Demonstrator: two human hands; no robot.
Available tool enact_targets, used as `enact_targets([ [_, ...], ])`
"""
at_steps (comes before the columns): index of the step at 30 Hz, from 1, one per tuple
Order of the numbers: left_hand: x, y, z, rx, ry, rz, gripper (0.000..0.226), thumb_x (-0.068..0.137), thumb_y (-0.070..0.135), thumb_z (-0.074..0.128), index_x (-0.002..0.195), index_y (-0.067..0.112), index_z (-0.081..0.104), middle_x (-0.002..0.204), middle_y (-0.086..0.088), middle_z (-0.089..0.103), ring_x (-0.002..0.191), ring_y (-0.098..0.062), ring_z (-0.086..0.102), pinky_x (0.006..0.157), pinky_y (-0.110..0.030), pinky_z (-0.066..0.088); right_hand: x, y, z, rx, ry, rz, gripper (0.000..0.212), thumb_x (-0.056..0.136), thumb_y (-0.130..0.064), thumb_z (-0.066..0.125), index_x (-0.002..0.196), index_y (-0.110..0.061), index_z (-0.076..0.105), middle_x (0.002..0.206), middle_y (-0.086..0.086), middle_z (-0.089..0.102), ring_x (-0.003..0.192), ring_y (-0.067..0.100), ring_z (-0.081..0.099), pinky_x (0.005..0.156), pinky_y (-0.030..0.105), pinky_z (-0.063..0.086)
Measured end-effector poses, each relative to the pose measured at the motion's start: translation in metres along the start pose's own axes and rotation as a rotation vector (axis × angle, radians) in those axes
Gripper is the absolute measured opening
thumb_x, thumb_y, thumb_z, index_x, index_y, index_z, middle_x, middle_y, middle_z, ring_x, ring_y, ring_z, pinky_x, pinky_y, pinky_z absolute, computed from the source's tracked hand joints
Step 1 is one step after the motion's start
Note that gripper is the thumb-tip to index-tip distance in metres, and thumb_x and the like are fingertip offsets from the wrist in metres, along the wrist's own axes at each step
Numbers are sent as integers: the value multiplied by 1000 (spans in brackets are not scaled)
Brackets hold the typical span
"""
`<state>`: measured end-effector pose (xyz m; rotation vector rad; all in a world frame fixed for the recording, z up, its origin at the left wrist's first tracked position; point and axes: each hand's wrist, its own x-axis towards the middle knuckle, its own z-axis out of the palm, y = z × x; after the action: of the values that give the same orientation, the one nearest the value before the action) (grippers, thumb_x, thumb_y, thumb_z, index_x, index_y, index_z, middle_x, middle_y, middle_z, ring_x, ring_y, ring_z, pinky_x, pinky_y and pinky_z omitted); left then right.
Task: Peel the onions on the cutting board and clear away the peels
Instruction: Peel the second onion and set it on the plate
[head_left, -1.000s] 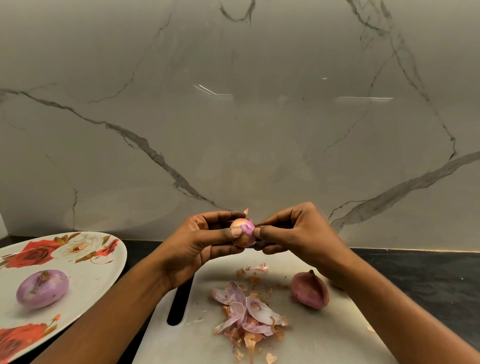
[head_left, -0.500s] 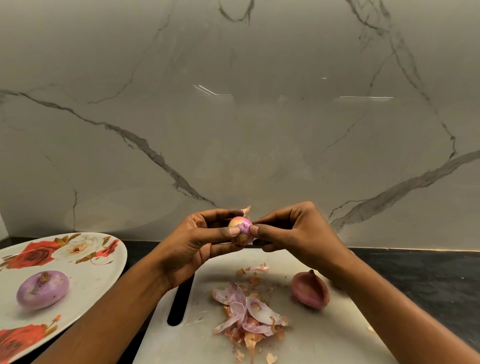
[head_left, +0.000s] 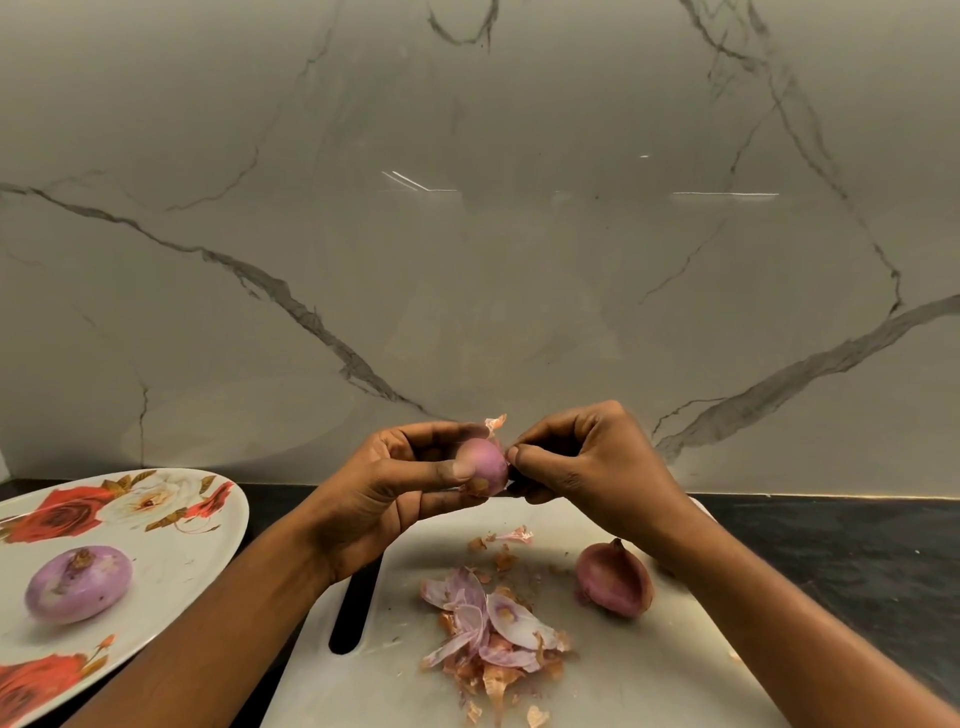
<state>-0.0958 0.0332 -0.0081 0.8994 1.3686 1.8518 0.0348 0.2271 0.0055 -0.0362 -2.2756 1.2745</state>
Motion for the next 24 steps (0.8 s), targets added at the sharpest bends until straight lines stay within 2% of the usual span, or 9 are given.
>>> enact_targets([
  [6, 0, 0, -3, 34, -16, 20, 46, 86, -9, 69, 131, 0, 70, 130, -21, 71, 120, -42, 70, 94, -41, 63, 0, -5, -2, 132, -63, 127, 13, 93, -14, 79, 99, -2, 83, 85, 12, 82, 81, 25, 81, 71, 30, 66],
  [14, -1, -1, -3, 24, -19, 36, 45, 84, -9, 69, 128, 0, 72, 128, -23, 72, 119, -42, 70, 90, -38, 64, 0, -2, -1, 80, -32, 75, 8, 94, -6, 77, 98, -4, 84, 82, 11, 81, 77, 25, 81, 71, 32, 66],
  [18, -1, -1, -7, 16, -37, 39, 45, 86, -8, 71, 130, 1, 71, 132, -24, 70, 121, -43, 69, 95, -43, 62, 0, -4, -1, 104, -33, 76, 9, 93, -9, 77, 95, -3, 84, 84, 12, 81, 80, 26, 81, 73, 34, 67],
  [24, 0, -1, -6, 34, -40, 51, 47, 84, -7, 73, 130, 0, 70, 131, -23, 70, 121, -42, 69, 93, -39, 63, -1, -4, 0, 71, -37, 52, 10, 89, -11, 82, 97, -6, 84, 82, 9, 82, 77, 22, 81, 69, 30, 66],
])
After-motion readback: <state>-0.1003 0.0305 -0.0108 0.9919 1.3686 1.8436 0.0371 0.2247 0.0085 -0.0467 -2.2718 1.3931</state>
